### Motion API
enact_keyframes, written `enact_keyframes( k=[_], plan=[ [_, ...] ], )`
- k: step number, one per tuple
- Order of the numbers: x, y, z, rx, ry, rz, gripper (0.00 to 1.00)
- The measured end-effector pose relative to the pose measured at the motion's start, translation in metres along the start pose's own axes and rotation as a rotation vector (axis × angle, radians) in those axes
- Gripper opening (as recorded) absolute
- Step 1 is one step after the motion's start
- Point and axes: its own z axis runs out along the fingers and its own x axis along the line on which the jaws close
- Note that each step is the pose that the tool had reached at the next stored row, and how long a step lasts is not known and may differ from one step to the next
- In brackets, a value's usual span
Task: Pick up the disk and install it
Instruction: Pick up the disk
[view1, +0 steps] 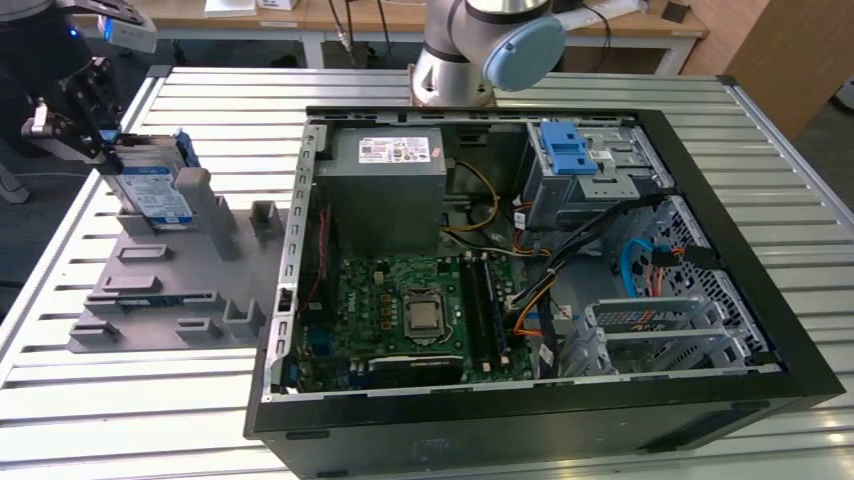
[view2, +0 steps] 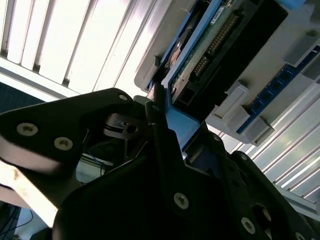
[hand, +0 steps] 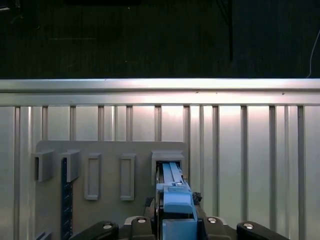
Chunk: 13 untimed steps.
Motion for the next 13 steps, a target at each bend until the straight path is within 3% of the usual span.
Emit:
enact_keyframes(
  k=[9,13],
  plan=[
    [0.0003,0.0001,0.0000,0.0000,0.0024,-0.007,0.36],
    [0.0003,0.0001,0.0000,0.0000,0.0024,-0.007,0.44]
  ],
)
